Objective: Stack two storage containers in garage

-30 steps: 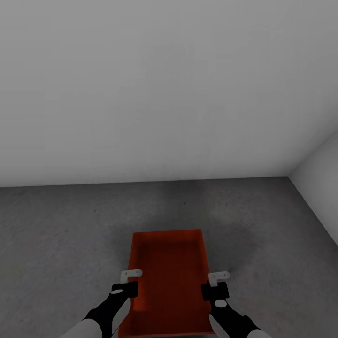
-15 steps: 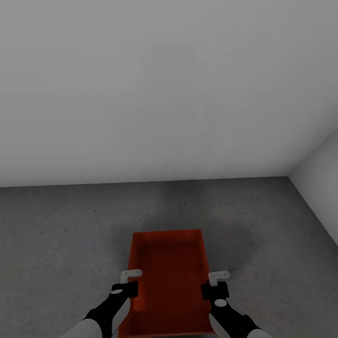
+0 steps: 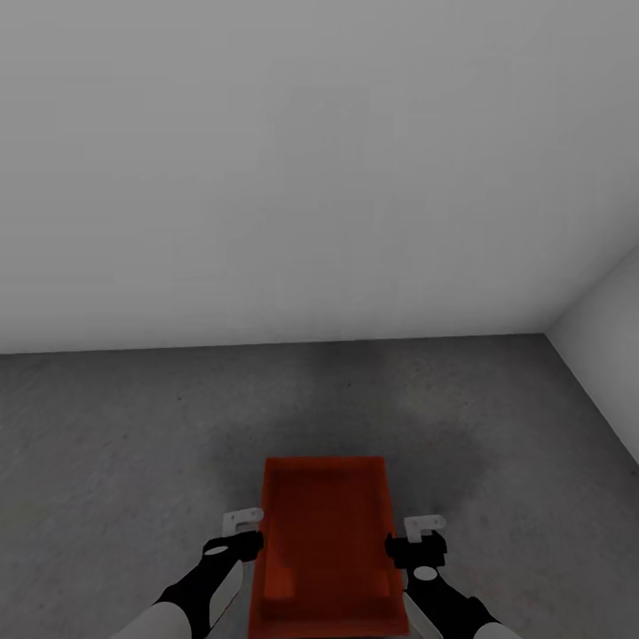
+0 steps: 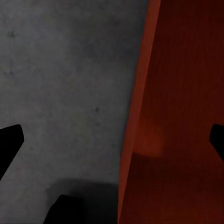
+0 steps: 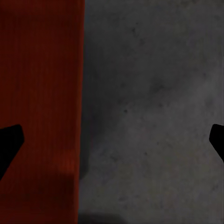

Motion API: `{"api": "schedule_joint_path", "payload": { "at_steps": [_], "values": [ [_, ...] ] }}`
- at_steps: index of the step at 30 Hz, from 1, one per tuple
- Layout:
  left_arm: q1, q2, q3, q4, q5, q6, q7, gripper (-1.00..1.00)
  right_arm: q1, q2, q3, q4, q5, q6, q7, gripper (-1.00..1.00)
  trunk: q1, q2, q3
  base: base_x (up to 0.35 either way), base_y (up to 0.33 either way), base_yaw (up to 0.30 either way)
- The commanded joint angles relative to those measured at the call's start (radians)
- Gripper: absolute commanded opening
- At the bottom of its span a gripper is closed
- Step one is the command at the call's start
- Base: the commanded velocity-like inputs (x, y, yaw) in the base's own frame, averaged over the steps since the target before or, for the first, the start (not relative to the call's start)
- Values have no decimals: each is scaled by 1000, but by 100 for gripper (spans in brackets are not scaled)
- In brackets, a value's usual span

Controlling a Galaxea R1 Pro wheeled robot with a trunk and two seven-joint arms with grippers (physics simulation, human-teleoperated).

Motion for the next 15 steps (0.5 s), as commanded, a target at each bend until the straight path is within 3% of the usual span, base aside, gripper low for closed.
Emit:
{"api": "schedule_joint_path", "payload": {
  "at_steps": [1, 15],
  "values": [
    [1, 0, -2, -2, 9, 5, 4, 100, -1, 0, 8, 1, -11, -6, -5, 100, 0, 0, -1, 0, 0, 0],
    [0, 0, -2, -3, 9, 5, 4, 100, -1, -1, 8, 1, -11, -7, -5, 100, 0, 0, -1, 0, 0, 0]
  ]
}}
